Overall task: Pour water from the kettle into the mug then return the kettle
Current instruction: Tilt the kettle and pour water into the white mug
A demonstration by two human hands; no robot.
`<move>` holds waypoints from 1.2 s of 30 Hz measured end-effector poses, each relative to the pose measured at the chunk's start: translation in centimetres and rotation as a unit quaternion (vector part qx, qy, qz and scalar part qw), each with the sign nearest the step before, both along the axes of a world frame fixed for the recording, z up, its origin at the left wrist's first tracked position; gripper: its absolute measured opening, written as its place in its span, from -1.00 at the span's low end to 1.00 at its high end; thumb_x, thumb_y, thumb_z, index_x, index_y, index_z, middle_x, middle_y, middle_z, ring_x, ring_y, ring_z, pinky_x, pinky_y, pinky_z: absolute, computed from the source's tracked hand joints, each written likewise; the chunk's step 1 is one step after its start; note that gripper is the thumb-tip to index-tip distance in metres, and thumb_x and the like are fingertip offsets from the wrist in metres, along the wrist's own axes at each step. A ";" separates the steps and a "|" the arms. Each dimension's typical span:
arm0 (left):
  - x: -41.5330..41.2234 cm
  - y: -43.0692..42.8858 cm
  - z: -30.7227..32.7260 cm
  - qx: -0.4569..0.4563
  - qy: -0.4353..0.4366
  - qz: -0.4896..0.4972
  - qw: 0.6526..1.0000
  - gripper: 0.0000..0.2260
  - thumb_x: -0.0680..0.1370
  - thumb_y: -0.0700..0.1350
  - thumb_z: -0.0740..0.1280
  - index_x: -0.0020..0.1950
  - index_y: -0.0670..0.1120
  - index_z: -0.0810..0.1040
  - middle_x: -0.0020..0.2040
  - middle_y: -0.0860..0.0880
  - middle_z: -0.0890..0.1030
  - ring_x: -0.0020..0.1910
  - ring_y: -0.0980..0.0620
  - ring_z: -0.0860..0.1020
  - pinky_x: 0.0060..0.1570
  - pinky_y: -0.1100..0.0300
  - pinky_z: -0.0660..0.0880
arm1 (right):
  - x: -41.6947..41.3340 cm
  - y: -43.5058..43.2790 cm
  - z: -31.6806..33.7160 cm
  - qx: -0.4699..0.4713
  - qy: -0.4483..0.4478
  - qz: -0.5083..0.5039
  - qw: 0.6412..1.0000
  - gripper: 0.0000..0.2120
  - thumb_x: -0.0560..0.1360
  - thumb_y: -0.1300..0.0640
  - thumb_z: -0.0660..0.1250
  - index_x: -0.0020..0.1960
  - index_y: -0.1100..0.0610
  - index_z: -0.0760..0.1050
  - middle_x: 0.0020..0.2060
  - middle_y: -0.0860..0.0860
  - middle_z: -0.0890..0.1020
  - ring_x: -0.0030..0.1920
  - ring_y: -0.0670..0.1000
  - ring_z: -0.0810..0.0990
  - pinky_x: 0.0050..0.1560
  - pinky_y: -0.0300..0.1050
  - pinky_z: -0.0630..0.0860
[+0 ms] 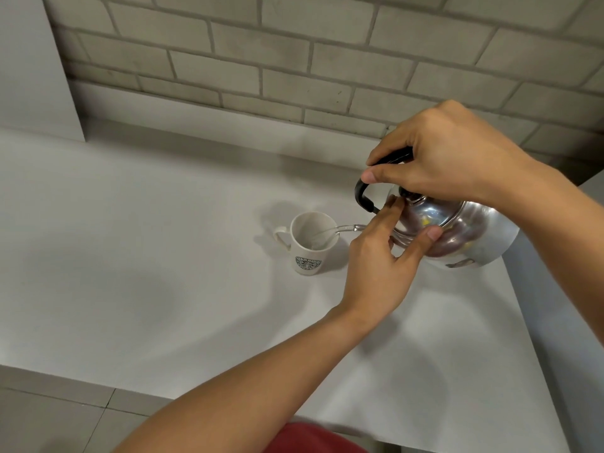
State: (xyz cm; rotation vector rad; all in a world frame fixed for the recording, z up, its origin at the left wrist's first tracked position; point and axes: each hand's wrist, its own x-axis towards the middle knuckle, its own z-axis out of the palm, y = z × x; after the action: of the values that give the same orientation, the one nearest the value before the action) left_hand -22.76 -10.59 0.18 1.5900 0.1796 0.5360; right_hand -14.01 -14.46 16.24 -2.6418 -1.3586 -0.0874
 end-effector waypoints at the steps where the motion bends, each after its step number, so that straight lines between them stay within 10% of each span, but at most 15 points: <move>1: 0.0 0.0 0.0 0.000 -0.003 0.002 1.000 -0.54 0.60 0.12 0.45 0.46 0.05 0.51 0.29 0.13 0.66 0.20 0.14 0.63 0.18 0.16 0.57 | 0.0 0.0 0.0 -0.001 0.001 -0.001 1.000 -0.71 0.48 -0.24 0.42 0.04 -0.10 0.76 -0.12 -0.04 0.80 -0.07 0.08 0.71 -0.04 0.11 0.63; 12: 0.2 -0.1 0.2 -0.005 -0.008 0.003 1.000 -0.57 0.61 0.10 0.45 0.46 0.05 0.54 0.21 0.05 0.70 0.06 -0.08 0.61 -0.02 0.42 0.40 | 0.2 0.3 0.1 -0.005 -0.014 0.003 1.000 -0.78 0.49 -0.21 0.47 0.02 -0.12 0.76 -0.12 -0.04 0.79 -0.07 0.09 0.70 -0.05 0.12 0.64; 18: 0.0 -0.2 0.3 -0.026 -0.014 -0.001 1.000 -0.59 0.61 0.07 0.45 0.44 0.03 0.55 0.20 0.07 0.69 -0.07 0.24 0.53 -0.01 0.38 0.44 | 0.3 0.6 0.3 -0.012 -0.022 0.006 1.000 -0.77 0.48 -0.23 0.47 0.00 -0.12 0.75 -0.15 -0.01 0.78 -0.10 0.11 0.68 -0.06 0.12 0.63; 36: -0.4 -0.2 0.7 -0.041 -0.033 0.002 0.999 -0.55 0.62 0.03 0.45 0.50 0.02 0.51 0.29 0.05 0.68 0.16 -0.02 0.65 0.05 0.42 0.45 | 0.3 0.5 0.1 -0.012 -0.042 0.016 0.999 -0.78 0.48 -0.22 0.47 -0.01 -0.12 0.76 -0.20 -0.03 0.77 -0.14 0.12 0.66 -0.22 -0.04 0.52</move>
State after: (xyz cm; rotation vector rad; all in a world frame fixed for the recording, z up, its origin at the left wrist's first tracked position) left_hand -23.15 -10.77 0.91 1.4913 0.1533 0.5762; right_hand -13.71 -13.99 16.29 -2.6627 -1.4348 -0.1821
